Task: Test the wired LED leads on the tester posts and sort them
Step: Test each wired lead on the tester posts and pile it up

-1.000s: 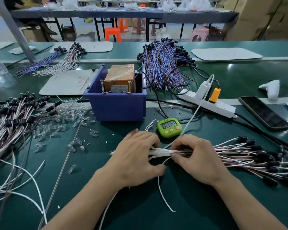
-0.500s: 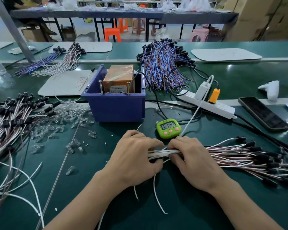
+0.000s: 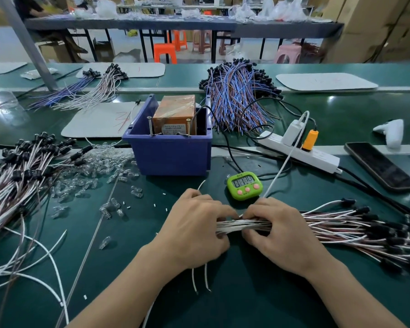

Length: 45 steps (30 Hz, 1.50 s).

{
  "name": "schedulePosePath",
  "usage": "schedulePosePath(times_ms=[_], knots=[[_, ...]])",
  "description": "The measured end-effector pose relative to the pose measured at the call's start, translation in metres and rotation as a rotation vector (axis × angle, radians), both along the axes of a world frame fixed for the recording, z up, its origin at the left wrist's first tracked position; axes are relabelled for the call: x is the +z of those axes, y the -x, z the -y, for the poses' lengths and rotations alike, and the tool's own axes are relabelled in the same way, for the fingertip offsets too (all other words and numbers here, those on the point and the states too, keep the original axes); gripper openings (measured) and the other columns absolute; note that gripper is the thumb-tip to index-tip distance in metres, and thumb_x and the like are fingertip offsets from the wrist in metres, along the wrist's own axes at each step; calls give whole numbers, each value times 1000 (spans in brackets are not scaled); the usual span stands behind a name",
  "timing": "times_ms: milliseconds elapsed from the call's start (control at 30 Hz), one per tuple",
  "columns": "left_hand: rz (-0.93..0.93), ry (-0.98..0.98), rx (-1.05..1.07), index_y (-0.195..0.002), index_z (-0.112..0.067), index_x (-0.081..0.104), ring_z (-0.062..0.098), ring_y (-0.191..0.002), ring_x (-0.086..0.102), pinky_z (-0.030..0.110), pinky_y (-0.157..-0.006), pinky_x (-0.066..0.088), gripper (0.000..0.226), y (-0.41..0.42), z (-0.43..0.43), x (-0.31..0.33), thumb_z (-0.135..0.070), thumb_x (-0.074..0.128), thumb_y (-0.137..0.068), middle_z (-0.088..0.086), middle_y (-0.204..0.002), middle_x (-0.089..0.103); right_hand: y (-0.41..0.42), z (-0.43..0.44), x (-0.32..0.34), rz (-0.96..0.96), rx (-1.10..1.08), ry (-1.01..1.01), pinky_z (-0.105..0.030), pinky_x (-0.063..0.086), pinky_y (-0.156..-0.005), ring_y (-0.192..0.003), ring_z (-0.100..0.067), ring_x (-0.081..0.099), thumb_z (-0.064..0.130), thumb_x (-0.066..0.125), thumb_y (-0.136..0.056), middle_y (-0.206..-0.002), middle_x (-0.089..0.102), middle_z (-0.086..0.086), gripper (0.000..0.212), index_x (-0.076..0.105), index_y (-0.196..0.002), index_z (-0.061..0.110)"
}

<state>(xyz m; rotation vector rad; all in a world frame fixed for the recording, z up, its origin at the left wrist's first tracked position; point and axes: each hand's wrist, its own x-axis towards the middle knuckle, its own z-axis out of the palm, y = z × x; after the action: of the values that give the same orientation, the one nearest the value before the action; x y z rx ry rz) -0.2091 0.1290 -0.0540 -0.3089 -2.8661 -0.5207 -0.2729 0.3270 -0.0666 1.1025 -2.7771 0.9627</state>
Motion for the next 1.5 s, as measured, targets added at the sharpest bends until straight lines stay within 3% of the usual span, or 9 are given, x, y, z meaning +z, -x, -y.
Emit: schedulePosePath(times_ms=[200, 300, 400, 567, 733, 933, 1067, 1267, 1500], knots=[[-41, -295, 222, -98, -37, 79, -7, -97, 56, 5, -93, 31, 35, 1, 13, 13, -52, 55, -78, -24, -87, 74, -6, 15, 3, -72, -61, 99, -21, 44, -86, -92, -3, 59, 47, 64, -82, -89, 67, 21, 19, 73, -89, 31], [-45, -262, 358, -100, -37, 80, 1, -89, 66, 21, -87, 50, 22, 1, 32, 25, -32, 64, -86, -21, -92, 77, -8, 50, 12, -63, -30, 183, -14, 43, -82, -87, 0, 60, 30, 64, -85, -87, 69, 21, 13, 76, -91, 30], [-67, -206, 446, -96, -37, 80, 11, -83, 67, 26, -81, 50, 21, -9, 49, 30, -27, 65, -86, -15, -87, 78, -6, 91, 21, 17, 17, 236, -6, 40, -69, -79, 4, 62, 17, 63, -88, -79, 70, 20, 18, 77, -90, 28], [-181, -122, 658, -90, -31, 81, 26, -81, 66, 28, -80, 39, 21, -42, 81, 31, -17, 67, -83, -2, -81, 77, -18, 162, 35, 105, 120, 267, -13, 42, -57, -68, -4, 62, 10, 61, -85, -66, 68, 14, 23, 78, -81, 25], [-203, -60, 878, -93, -34, 82, 27, -83, 68, 33, -84, 48, 22, -79, 130, 36, -20, 67, -85, -1, -84, 78, -39, 233, 40, 202, 239, 235, -24, 48, -59, -61, -7, 59, 13, 60, -83, -66, 70, 9, 23, 79, -83, 26], [-152, 99, 1134, -100, -32, 81, 28, -91, 66, 36, -85, 49, 21, -122, 194, 31, -21, 71, -86, 6, -94, 77, -63, 314, 36, 235, 360, 16, -33, 59, -84, -92, -16, 69, -1, 50, -88, -110, 75, 2, 45, 76, -112, 28], [-1, 48, 1224, -114, -32, 75, 29, -99, 68, 35, -83, 49, 26, -140, 232, 23, -25, 69, -90, 5, -101, 77, -73, 358, 36, 155, 437, -105, -34, 59, -81, -95, -22, 68, -13, 45, -81, -118, 71, -3, 67, 70, -125, 31], [77, 42, 1205, -106, -31, 73, 28, -95, 69, 32, -71, 43, 17, -143, 255, 6, -33, 68, -90, 1, -96, 73, -76, 398, 30, 26, 475, -229, -30, 50, -75, -92, -25, 65, -8, 52, -83, -104, 72, -4, 45, 73, -110, 21], [-14, 39, 1225, -100, -38, 76, 23, -95, 69, 31, -74, 46, 15, -145, 260, 9, -46, 72, -89, -6, -96, 76, -66, 395, 29, -146, 474, -82, -37, 52, -73, -85, -29, 65, -9, 54, -86, -90, 71, -8, 34, 77, -93, 15]])
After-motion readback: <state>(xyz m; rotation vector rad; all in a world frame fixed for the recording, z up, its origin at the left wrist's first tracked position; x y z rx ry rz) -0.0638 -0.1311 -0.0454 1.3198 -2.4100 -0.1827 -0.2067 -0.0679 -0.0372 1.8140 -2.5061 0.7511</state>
